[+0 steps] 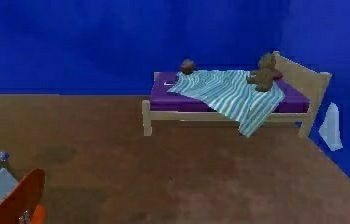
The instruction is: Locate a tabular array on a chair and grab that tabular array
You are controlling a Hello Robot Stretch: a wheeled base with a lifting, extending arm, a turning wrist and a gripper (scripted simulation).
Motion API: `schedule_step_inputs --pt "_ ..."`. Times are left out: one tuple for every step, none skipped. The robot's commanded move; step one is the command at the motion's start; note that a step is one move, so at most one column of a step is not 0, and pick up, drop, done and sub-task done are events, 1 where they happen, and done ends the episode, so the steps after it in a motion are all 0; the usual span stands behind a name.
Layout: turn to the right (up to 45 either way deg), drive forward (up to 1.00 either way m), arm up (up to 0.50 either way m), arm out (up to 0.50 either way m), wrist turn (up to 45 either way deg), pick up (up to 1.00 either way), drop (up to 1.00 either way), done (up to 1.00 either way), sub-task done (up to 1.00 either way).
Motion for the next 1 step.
schedule_step_inputs --pt "-45.0 0.0 0.0 0.0 0.0 0.0 0.0 0.0 0.0"
